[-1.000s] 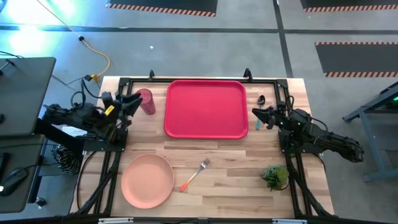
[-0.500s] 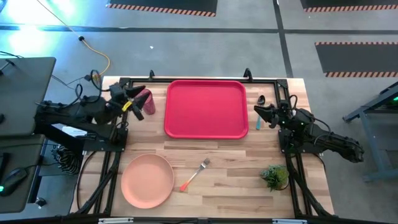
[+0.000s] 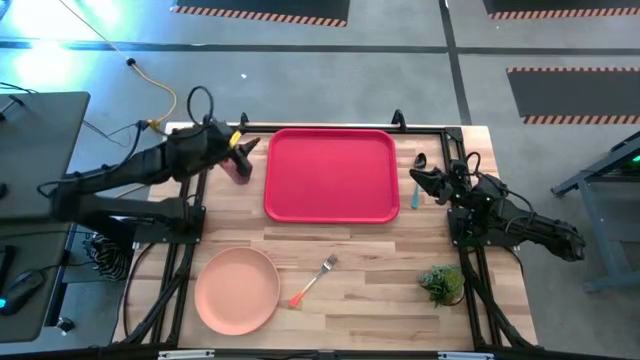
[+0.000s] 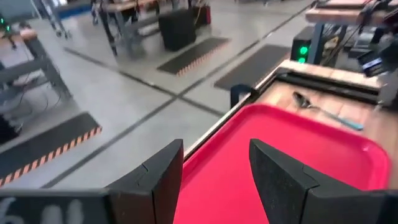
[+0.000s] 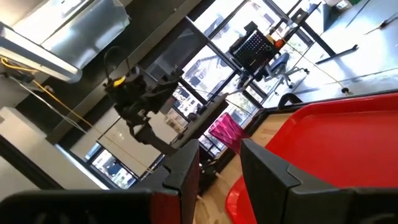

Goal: Pick and place plate/cup/fork/spoon on tray
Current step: Put the pink cup to the top left side of the red serving tray

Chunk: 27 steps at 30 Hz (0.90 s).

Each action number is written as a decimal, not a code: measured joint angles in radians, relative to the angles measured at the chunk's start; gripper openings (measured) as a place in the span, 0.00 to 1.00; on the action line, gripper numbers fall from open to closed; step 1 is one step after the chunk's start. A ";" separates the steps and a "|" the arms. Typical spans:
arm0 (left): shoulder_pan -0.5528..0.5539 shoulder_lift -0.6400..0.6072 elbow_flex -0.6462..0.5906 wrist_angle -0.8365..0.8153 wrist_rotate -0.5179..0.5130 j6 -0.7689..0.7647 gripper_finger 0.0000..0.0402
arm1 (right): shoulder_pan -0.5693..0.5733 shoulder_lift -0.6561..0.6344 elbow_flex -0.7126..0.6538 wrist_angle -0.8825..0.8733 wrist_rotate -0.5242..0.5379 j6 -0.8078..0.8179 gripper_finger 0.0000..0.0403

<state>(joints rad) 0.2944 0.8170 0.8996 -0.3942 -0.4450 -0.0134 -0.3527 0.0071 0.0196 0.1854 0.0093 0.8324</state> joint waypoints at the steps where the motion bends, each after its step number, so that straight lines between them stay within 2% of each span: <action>1: 0.027 0.007 0.005 -0.016 0.019 0.002 0.43 | 0.000 0.000 0.000 0.000 0.000 0.002 0.27; 15: 0.322 0.076 0.070 -0.267 0.188 0.006 0.43 | 0.000 0.000 0.002 -0.015 0.001 -0.002 0.27; 21: 0.427 0.119 0.070 -0.370 0.255 -0.083 0.43 | 0.000 0.000 0.002 -0.031 0.001 -0.002 0.27; 27: 0.481 0.163 0.070 -0.432 0.260 -0.194 0.43 | 0.000 0.000 0.002 -0.032 0.001 -0.002 0.27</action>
<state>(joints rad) 0.7757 0.9801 0.9695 -0.8262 -0.1847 -0.2077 -0.3527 0.0071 0.0212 0.1535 0.0105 0.8303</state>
